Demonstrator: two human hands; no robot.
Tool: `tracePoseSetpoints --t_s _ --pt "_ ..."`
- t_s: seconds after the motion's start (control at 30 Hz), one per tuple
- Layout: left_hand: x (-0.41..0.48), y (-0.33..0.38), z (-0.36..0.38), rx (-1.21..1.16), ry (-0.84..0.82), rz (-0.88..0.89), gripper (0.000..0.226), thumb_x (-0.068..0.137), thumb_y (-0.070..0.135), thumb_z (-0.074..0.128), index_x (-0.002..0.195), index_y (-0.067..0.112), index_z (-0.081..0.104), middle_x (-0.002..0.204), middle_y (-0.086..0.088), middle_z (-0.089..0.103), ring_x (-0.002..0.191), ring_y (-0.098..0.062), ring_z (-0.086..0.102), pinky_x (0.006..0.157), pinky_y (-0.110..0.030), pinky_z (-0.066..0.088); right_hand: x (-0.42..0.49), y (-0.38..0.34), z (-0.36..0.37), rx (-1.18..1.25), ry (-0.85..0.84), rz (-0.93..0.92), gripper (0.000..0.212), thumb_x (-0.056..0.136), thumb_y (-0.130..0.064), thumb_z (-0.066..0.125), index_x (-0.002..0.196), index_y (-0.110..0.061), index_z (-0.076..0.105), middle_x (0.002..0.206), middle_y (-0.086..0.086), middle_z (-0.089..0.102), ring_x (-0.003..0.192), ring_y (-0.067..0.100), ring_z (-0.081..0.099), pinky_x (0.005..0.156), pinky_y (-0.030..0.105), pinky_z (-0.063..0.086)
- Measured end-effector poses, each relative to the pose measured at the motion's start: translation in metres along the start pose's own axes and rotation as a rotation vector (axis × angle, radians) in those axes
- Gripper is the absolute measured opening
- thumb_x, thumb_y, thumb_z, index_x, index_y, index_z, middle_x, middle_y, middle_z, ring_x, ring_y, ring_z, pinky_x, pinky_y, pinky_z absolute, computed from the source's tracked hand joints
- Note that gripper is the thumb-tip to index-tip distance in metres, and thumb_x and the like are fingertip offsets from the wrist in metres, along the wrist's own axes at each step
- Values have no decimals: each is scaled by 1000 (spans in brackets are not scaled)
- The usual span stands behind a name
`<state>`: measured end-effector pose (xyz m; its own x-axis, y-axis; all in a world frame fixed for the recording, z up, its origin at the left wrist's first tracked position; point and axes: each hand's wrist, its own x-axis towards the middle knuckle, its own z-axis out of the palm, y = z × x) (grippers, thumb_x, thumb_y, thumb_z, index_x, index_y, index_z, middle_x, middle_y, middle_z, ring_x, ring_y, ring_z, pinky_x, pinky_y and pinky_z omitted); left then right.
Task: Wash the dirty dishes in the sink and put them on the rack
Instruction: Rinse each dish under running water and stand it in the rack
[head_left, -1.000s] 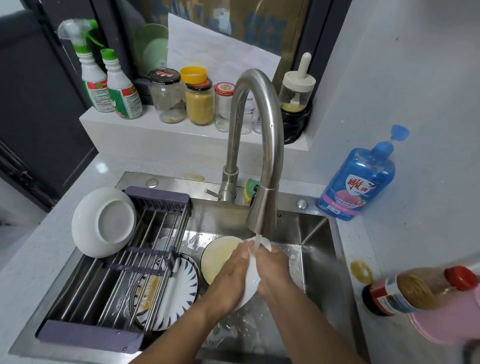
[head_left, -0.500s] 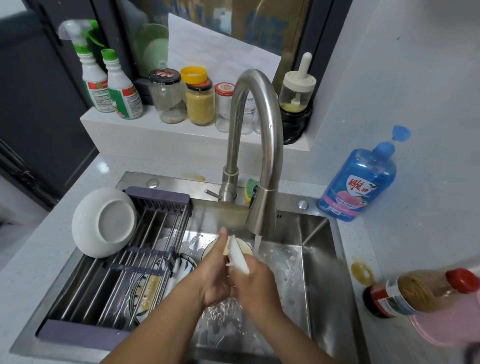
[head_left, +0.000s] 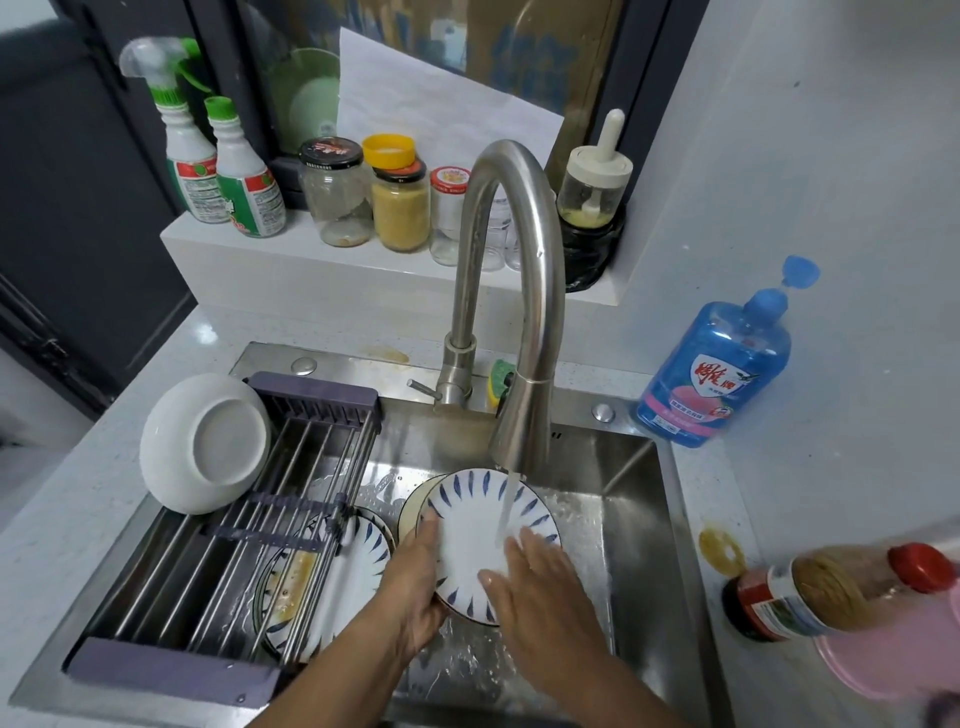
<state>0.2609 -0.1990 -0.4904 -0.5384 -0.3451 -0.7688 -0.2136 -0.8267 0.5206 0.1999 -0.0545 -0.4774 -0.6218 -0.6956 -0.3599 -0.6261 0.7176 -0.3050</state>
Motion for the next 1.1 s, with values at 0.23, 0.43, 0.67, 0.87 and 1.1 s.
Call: tracePoseSetpoints --t_s 0.23,0.43,0.67,0.87,1.1 --pt "-18 -6 16 -116 -200 -143 74 89 73 42 131 17 65 134 -18 65 127 -35 61 112 -55 42 35 -26 -19 157 -136 -73 58 108 -48 5 163 -31 0 168 -8 -14 155 14 -15 126 43 -9" --pt "5 14 6 -161 -149 -207 93 90 74 44 139 -5 52 130 -34 62 121 -45 62 110 -51 45 10 -29 -25 214 -141 -344 51 109 -40 18 158 -32 28 163 -11 32 150 2 23 126 31 9" --pt "10 34 10 16 5 36 44 105 44 47 122 7 63 102 -14 77 84 -31 76 57 -42 61 -5 41 -24 6 102 -305 83 98 -67 0 133 -27 64 146 -13 55 139 0 41 126 30 17" --pt "17 28 1 -8 92 116 43 102 25 60 139 4 51 119 -19 71 96 -36 72 58 -47 61 13 38 -20 407 543 116 21 96 -37 66 112 -28 57 115 -14 52 94 5 58 76 22 46" --pt "-4 -4 6 -28 -13 118 38 96 -4 61 134 0 57 112 -20 75 94 -35 76 65 -42 62 41 9 5 1063 388 490 15 103 -25 51 114 -20 61 104 -3 71 92 17 67 78 29 47"
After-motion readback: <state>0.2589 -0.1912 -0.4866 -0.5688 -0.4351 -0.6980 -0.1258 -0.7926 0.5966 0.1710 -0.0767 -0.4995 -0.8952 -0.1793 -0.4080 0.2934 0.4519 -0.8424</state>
